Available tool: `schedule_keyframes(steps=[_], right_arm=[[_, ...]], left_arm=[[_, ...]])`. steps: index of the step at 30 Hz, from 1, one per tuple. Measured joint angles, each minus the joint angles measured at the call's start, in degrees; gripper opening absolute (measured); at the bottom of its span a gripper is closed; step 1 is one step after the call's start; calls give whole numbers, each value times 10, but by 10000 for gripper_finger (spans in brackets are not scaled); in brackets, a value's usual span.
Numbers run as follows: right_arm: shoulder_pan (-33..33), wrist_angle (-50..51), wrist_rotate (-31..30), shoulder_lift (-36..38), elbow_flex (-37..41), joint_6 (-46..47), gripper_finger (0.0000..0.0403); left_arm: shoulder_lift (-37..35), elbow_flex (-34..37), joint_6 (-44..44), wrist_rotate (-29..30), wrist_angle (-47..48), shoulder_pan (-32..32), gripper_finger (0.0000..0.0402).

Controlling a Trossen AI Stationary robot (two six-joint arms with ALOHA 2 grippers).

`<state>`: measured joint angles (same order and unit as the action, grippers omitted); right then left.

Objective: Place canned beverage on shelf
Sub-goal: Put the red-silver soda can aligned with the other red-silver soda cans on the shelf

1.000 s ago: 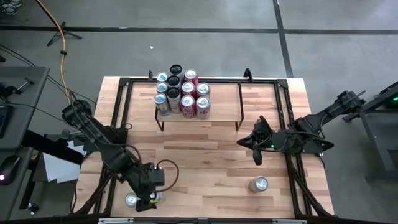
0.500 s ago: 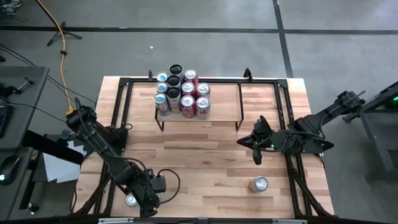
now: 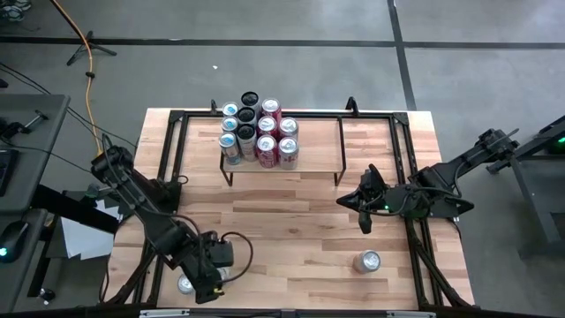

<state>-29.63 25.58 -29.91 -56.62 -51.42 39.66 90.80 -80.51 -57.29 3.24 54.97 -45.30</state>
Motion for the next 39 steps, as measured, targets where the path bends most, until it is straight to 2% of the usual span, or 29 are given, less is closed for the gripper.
schedule_keyframes(steps=[9,18,25,29,34,39], right_arm=[[0,6,-1,0,0,4,0],[0,13,-1,0,0,4,0],[0,16,-1,0,0,4,0],[0,21,-1,0,0,4,0],[0,26,-1,0,0,4,0],[0,27,-1,0,0,4,0]], left_arm=[[43,2,25,57,20,-29,379],[113,2,60,46,27,-43,378],[129,1,65,48,29,-38,372],[129,1,66,48,39,-38,323],[126,-1,87,27,50,-36,203],[94,-28,126,-3,58,-10,202]])
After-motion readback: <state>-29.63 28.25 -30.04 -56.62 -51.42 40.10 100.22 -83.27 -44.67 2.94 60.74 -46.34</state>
